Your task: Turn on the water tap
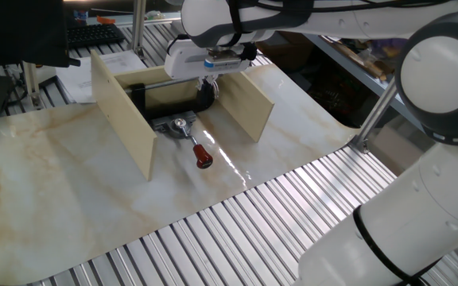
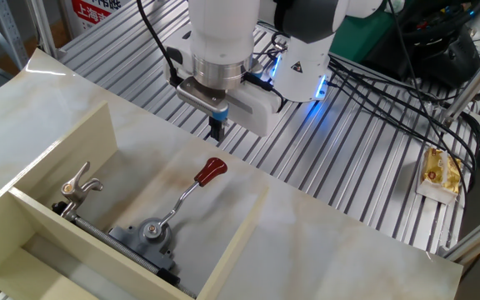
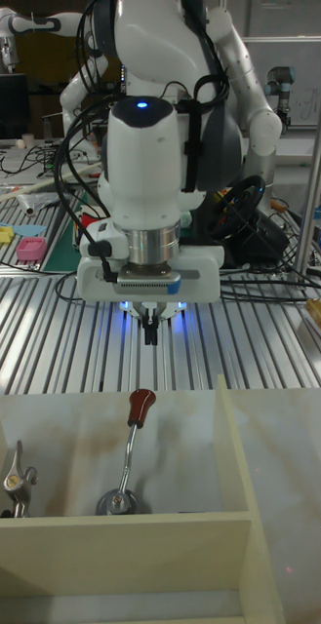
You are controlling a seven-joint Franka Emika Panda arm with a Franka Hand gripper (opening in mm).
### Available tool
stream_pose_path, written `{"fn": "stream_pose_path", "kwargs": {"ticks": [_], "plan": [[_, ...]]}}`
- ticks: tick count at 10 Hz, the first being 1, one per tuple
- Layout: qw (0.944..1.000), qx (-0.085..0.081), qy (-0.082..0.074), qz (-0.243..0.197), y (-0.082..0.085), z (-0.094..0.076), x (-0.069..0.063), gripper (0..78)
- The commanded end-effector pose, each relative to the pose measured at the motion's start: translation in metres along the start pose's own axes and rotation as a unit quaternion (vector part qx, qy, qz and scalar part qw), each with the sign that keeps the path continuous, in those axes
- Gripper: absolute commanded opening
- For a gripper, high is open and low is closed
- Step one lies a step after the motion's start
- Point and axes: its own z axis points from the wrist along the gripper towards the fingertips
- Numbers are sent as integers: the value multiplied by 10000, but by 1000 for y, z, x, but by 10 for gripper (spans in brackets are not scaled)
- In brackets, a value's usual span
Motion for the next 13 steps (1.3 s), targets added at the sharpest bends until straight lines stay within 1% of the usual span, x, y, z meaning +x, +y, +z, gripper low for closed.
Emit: {"fn": "stream_pose_path", "kwargs": {"ticks": [1,3,6,7,9,11,13], "plan": [[10000,-31,-8,35,0,-1,0,0],[9999,-97,-7,96,0,-1,-1,0],[9999,-85,-38,146,0,0,-1,0],[9998,-50,-48,178,0,1,-1,0],[9995,196,-63,229,1,2,-2,0],[9996,182,-63,222,1,7,-4,0],[9996,183,-77,203,1,18,-10,0]]}}
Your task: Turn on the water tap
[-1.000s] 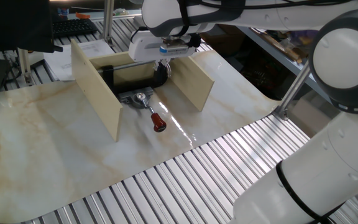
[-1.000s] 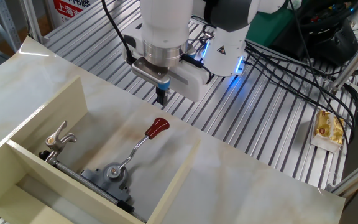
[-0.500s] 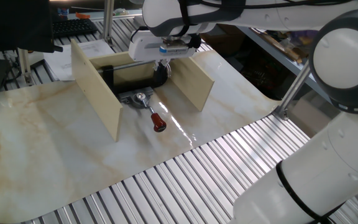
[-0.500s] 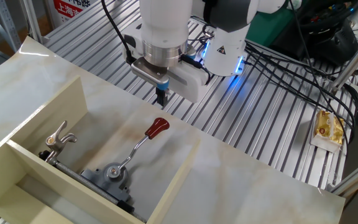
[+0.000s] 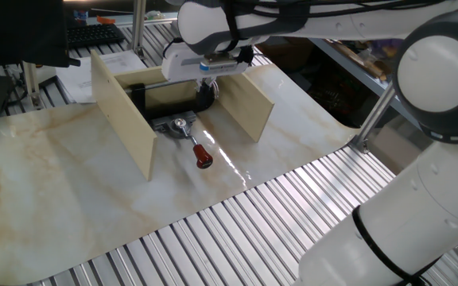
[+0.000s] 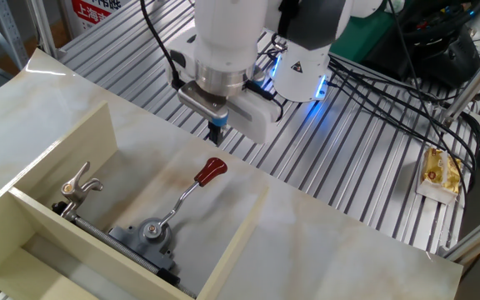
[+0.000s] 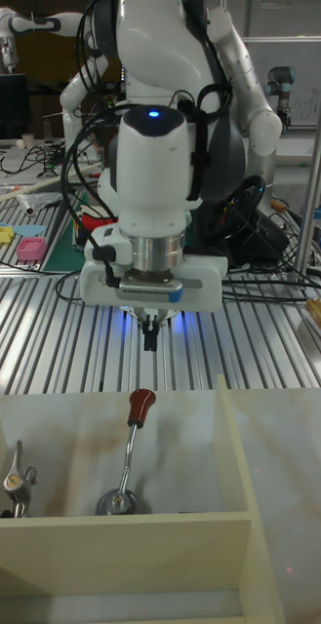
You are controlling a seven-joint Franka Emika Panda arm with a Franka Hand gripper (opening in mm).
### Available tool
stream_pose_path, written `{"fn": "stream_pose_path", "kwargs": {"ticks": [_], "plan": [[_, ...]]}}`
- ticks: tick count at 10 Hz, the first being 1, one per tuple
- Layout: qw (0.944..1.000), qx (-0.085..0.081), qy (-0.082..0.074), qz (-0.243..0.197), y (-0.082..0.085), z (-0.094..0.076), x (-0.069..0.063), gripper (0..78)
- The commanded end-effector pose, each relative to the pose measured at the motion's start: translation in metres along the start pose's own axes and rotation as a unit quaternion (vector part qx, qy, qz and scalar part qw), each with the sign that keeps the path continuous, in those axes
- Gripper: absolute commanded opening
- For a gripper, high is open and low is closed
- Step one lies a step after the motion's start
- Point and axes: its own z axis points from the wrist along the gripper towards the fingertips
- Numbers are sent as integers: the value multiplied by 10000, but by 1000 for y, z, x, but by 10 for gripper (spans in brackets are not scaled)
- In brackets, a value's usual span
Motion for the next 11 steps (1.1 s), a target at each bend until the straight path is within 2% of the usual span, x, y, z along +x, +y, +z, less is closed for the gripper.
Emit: {"fn": "stream_pose_path", "kwargs": {"ticks": [1,2,5,9,11], "plan": [[10000,-16,-25,-12,0,8,-5,0],[10000,-7,-36,-43,0,18,-11,0],[9999,-15,-35,-123,0,34,-27,0],[10000,-35,15,-51,-4,39,-40,0],[10000,4,-5,-37,-4,49,-45,0]]}}
